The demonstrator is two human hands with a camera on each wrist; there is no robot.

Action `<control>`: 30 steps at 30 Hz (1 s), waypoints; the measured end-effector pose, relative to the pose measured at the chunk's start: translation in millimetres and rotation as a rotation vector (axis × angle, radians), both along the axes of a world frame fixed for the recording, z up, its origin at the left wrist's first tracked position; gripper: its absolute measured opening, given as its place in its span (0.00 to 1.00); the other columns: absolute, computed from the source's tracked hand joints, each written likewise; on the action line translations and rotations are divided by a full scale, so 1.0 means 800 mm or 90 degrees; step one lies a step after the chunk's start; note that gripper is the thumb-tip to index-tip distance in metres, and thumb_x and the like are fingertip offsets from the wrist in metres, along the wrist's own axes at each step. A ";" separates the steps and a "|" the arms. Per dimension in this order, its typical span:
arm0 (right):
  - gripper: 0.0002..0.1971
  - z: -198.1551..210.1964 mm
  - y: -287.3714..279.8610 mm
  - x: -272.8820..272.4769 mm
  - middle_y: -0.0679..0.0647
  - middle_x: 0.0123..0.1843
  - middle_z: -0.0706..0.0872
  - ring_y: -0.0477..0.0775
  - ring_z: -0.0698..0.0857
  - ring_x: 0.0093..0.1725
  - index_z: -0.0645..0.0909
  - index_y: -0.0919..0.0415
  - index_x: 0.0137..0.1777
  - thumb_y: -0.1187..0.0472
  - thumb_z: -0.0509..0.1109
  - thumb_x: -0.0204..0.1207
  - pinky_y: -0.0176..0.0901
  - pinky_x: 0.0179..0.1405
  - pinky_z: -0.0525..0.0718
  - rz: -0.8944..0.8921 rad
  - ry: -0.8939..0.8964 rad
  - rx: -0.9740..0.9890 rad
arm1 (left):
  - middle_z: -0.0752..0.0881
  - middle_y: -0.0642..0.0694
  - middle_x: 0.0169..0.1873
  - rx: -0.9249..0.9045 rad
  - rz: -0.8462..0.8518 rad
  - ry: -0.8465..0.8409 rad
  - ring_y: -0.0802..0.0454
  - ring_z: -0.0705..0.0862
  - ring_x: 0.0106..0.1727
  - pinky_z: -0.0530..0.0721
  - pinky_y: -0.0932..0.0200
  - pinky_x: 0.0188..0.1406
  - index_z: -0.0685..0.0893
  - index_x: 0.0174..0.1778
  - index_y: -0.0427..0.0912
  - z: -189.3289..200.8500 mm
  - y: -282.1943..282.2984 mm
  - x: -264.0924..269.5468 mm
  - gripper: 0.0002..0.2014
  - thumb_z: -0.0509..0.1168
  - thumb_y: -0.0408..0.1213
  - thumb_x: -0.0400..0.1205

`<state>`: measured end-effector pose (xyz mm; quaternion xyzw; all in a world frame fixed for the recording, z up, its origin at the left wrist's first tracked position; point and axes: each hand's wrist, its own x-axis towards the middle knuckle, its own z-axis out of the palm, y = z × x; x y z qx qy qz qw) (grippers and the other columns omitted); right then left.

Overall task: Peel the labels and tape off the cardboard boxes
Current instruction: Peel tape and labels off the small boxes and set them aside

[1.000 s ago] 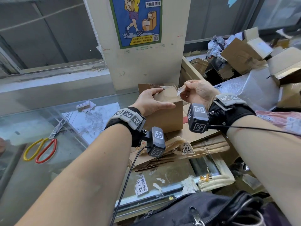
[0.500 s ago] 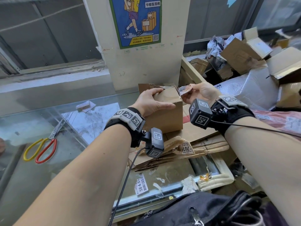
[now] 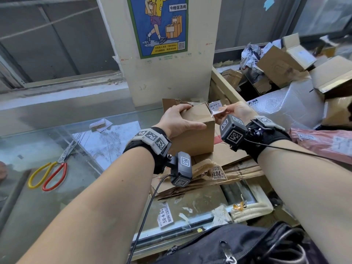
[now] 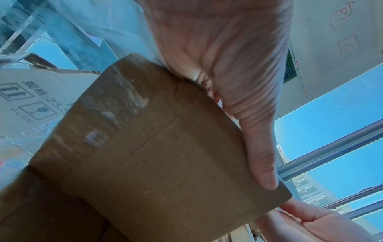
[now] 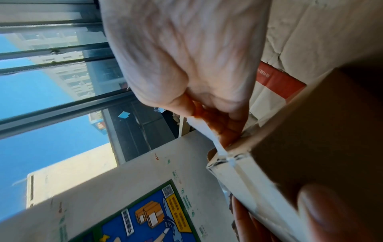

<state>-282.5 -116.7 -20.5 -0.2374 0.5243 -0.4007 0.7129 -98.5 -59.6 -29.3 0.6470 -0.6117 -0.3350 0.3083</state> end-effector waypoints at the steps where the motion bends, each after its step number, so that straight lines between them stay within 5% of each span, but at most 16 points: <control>1: 0.10 -0.001 0.001 0.002 0.58 0.33 0.80 0.52 0.81 0.29 0.70 0.65 0.41 0.64 0.54 0.84 0.41 0.26 0.85 -0.034 -0.052 0.003 | 0.78 0.50 0.64 -0.002 0.001 -0.007 0.55 0.75 0.62 0.77 0.59 0.63 0.76 0.73 0.49 0.001 0.000 0.000 0.41 0.82 0.52 0.64; 3: 0.08 -0.001 0.005 0.006 0.57 0.38 0.75 0.51 0.76 0.36 0.70 0.62 0.42 0.61 0.62 0.82 0.45 0.35 0.80 -0.080 -0.099 -0.021 | 0.78 0.50 0.64 -0.003 0.003 -0.019 0.54 0.76 0.62 0.77 0.57 0.66 0.76 0.73 0.50 0.001 0.000 0.000 0.42 0.82 0.53 0.64; 5: 0.06 0.006 0.009 0.011 0.57 0.44 0.77 0.51 0.76 0.40 0.74 0.60 0.51 0.63 0.68 0.78 0.42 0.36 0.78 -0.049 -0.021 -0.100 | 0.78 0.50 0.64 -0.006 0.006 -0.034 0.54 0.76 0.63 0.77 0.56 0.67 0.76 0.74 0.50 0.002 0.000 -0.002 0.42 0.82 0.54 0.63; 8: 0.31 0.005 -0.002 0.024 0.56 0.60 0.77 0.53 0.80 0.55 0.71 0.46 0.73 0.73 0.68 0.73 0.43 0.38 0.83 0.076 0.207 -0.232 | 0.78 0.51 0.63 -0.009 0.011 -0.046 0.55 0.76 0.60 0.76 0.60 0.63 0.75 0.74 0.50 0.002 -0.001 -0.004 0.42 0.82 0.54 0.64; 11: 0.34 -0.001 -0.008 0.028 0.56 0.72 0.67 0.61 0.77 0.67 0.73 0.39 0.72 0.72 0.63 0.70 0.55 0.55 0.86 0.120 0.450 -0.333 | 0.79 0.51 0.64 -0.013 0.025 -0.034 0.55 0.77 0.62 0.77 0.59 0.65 0.75 0.74 0.50 0.001 0.000 -0.001 0.43 0.82 0.54 0.63; 13: 0.32 0.005 0.001 0.022 0.54 0.77 0.61 0.60 0.68 0.74 0.76 0.40 0.70 0.72 0.58 0.72 0.55 0.72 0.74 0.134 0.593 -0.411 | 0.79 0.52 0.63 -0.014 0.031 -0.022 0.55 0.78 0.62 0.77 0.58 0.66 0.75 0.74 0.51 0.001 0.001 0.002 0.42 0.82 0.53 0.63; 15: 0.29 0.018 0.013 0.017 0.53 0.79 0.60 0.57 0.61 0.77 0.80 0.42 0.67 0.72 0.57 0.74 0.51 0.78 0.64 0.182 0.679 -0.533 | 0.78 0.51 0.64 -0.010 0.034 -0.021 0.53 0.77 0.64 0.77 0.55 0.67 0.74 0.74 0.56 -0.001 0.001 0.004 0.42 0.82 0.54 0.63; 18: 0.19 0.032 0.027 0.018 0.51 0.79 0.64 0.58 0.62 0.77 0.85 0.46 0.62 0.66 0.60 0.80 0.48 0.78 0.59 0.329 0.782 -0.683 | 0.74 0.47 0.66 -0.001 0.013 -0.082 0.47 0.73 0.70 0.75 0.44 0.71 0.69 0.73 0.73 0.000 0.001 0.000 0.42 0.78 0.63 0.62; 20: 0.16 0.033 0.030 0.018 0.49 0.80 0.66 0.58 0.62 0.77 0.84 0.49 0.64 0.61 0.61 0.82 0.48 0.78 0.58 0.423 0.846 -0.678 | 0.73 0.46 0.65 0.004 -0.008 -0.128 0.45 0.71 0.70 0.74 0.41 0.71 0.70 0.68 0.80 0.002 0.002 -0.003 0.37 0.72 0.69 0.61; 24: 0.16 0.043 0.039 0.018 0.49 0.74 0.76 0.56 0.72 0.73 0.83 0.53 0.67 0.60 0.61 0.83 0.45 0.74 0.67 0.448 0.868 -0.684 | 0.75 0.47 0.62 0.009 0.012 -0.157 0.45 0.74 0.68 0.77 0.43 0.69 0.75 0.63 0.81 0.012 0.000 -0.007 0.36 0.60 0.83 0.56; 28: 0.16 0.052 0.045 0.015 0.53 0.68 0.83 0.55 0.78 0.68 0.84 0.59 0.65 0.66 0.64 0.79 0.38 0.62 0.73 0.423 0.826 -0.650 | 0.74 0.43 0.61 0.042 -0.001 -0.204 0.40 0.74 0.67 0.76 0.40 0.69 0.75 0.64 0.78 0.023 -0.005 -0.018 0.30 0.63 0.78 0.65; 30: 0.19 0.052 0.039 0.010 0.56 0.66 0.83 0.56 0.79 0.65 0.83 0.59 0.64 0.70 0.66 0.75 0.40 0.60 0.76 0.393 0.805 -0.591 | 0.76 0.43 0.64 0.065 -0.039 -0.212 0.40 0.76 0.66 0.77 0.39 0.68 0.74 0.65 0.79 0.029 -0.007 -0.024 0.34 0.66 0.77 0.61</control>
